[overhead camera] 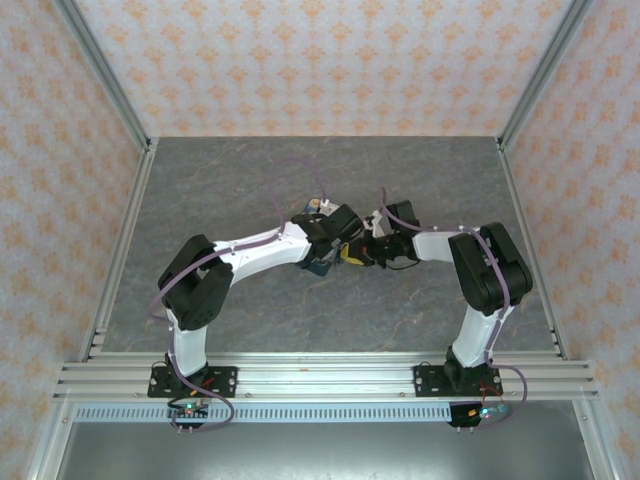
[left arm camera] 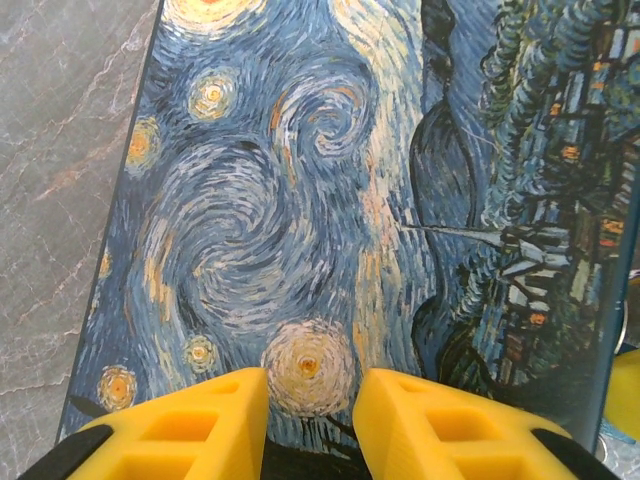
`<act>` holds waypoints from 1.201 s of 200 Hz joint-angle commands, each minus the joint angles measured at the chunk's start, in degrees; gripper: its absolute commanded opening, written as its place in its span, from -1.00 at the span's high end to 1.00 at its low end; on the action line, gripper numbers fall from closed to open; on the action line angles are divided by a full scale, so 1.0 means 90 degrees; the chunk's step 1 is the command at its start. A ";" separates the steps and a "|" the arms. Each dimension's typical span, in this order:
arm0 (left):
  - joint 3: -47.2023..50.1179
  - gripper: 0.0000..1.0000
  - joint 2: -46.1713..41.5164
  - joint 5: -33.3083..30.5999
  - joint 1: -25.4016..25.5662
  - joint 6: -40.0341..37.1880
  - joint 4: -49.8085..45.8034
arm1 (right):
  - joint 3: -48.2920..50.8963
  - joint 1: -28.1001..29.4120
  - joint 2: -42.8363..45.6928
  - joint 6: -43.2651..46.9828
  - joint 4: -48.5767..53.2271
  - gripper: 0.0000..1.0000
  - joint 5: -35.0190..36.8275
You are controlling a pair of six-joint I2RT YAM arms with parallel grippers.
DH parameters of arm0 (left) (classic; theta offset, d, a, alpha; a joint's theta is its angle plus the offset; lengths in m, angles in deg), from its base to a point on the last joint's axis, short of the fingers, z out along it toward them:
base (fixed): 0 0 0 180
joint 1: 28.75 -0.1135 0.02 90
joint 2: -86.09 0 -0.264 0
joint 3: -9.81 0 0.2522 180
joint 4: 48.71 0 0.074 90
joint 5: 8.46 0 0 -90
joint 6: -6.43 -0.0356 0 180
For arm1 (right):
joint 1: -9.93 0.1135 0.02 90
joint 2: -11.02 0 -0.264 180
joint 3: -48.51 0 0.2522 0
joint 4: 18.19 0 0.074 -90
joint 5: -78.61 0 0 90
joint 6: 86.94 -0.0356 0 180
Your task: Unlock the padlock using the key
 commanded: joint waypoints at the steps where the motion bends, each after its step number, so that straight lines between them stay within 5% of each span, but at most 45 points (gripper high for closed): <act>1: 0.0642 0.34 0.1125 0.0815 -0.0049 -0.0210 -0.1048 | -0.0061 -0.0135 0.0233 -0.0528 -0.1139 1.00 -0.0171; 27: 0.0633 0.36 0.1228 0.0855 -0.0051 -0.0232 -0.1035 | -0.0383 -0.0135 0.0293 0.0153 -0.0010 1.00 0.0129; 67: 0.0651 0.38 0.1343 0.0912 -0.0049 -0.0247 -0.0990 | -0.1507 -0.0135 0.0327 0.2219 0.3227 1.00 0.1303; 123: 0.0709 0.39 0.1375 0.0963 -0.0041 -0.0255 -0.0926 | -0.1932 -0.0138 0.0029 0.2405 0.3662 1.00 0.1512; 173: 0.0746 0.40 0.1424 0.1001 -0.0046 -0.0286 -0.0878 | -0.1440 -0.0198 0.0220 0.1696 0.2612 1.00 0.1493; 187: 0.0750 0.40 0.1451 0.1012 -0.0039 -0.0286 -0.0861 | -0.0866 -0.0441 0.0484 0.0886 0.1318 1.00 0.1371; 210: 0.0772 0.40 0.1492 0.1049 -0.0038 -0.0288 -0.0819 | 0.0490 -0.0953 0.0579 -0.1524 -0.2444 1.00 0.0656; 240: 0.0740 0.40 0.1588 0.1132 -0.0038 -0.0286 -0.0763 | 0.0611 -0.1023 0.0316 -0.1985 -0.3061 1.00 0.0228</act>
